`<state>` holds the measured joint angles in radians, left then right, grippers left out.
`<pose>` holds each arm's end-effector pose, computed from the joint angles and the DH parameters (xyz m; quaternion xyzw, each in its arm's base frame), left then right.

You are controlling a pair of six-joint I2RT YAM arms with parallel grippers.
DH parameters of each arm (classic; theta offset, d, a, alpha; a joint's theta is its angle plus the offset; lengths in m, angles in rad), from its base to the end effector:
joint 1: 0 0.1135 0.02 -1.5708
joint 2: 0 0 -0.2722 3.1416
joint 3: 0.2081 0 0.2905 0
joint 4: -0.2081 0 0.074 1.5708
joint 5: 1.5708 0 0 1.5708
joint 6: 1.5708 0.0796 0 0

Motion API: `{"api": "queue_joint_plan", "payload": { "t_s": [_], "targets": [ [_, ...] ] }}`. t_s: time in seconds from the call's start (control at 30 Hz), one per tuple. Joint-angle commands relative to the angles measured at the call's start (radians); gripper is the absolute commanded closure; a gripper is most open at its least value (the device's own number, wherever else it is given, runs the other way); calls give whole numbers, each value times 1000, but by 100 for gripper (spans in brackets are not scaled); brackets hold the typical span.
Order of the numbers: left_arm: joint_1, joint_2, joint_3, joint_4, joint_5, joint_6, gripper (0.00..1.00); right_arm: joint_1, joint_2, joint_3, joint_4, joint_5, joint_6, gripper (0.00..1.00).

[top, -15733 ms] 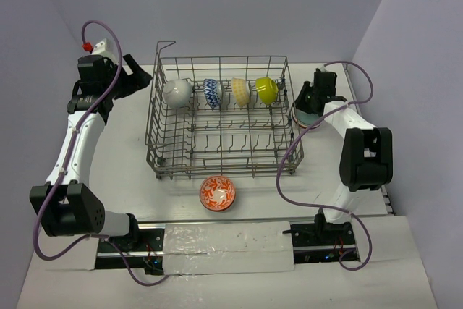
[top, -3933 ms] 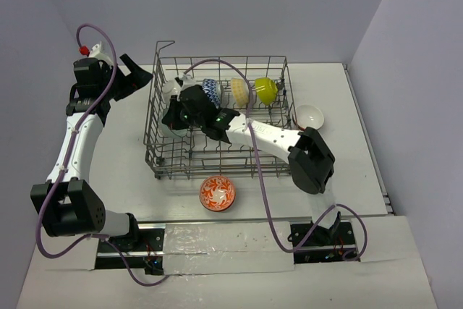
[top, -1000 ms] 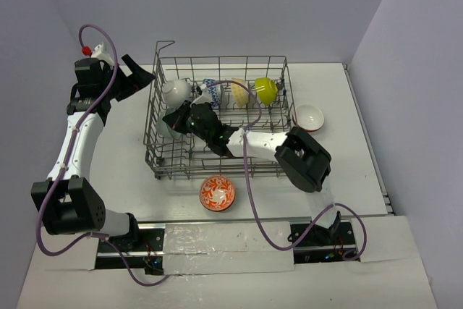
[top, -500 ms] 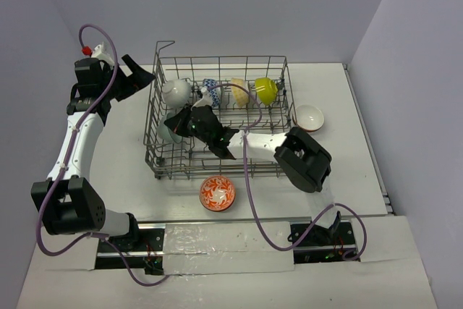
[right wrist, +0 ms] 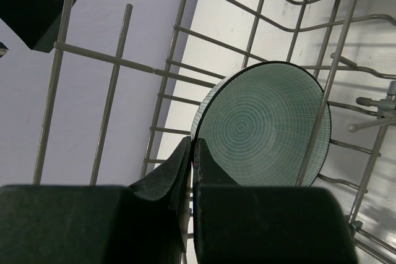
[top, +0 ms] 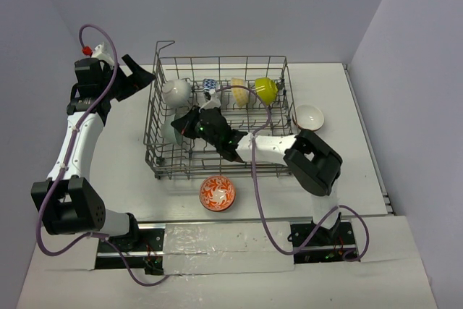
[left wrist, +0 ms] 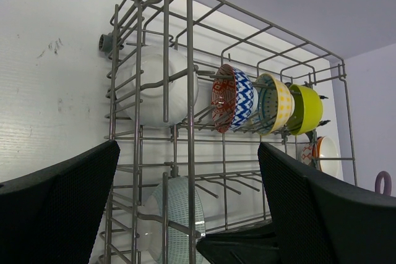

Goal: Load the bowls into the dish rack
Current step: Turn the bowl upside down over the dish rack.

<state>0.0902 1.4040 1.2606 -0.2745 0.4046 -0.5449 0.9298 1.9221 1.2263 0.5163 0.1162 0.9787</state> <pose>0.4004 0.0048 0.3410 -0.1524 0.8144 -0.2845 0.4822 0.3189 0.4120 0.2056 0.0559 0.7652 0.4962 0.4063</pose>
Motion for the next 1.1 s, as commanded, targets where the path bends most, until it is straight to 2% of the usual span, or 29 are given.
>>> {"api": "queue_joint_plan", "payload": {
  "t_s": [0.0, 0.13, 0.47, 0.73, 0.87, 1.07],
  "targets": [
    [2, -5, 26, 32, 26, -18, 1, -26, -80, -14, 47, 54, -31, 100],
    [2, -5, 28, 32, 25, -18, 1, -34, -81, -27, 33, 54, -35, 100],
    [2, -2, 25, 40, 40, -27, 1, -54, -103, -65, -2, 62, -51, 92],
    [2, 0, 25, 41, 42, -27, 1, -72, -135, -116, -44, 92, -64, 92],
    [2, -2, 25, 40, 42, -26, 1, -77, -132, -120, -59, 88, -61, 88],
    [0, 0, 26, 37, 39, -24, 1, -82, -120, -106, -91, 83, -60, 88]
  ]
}}
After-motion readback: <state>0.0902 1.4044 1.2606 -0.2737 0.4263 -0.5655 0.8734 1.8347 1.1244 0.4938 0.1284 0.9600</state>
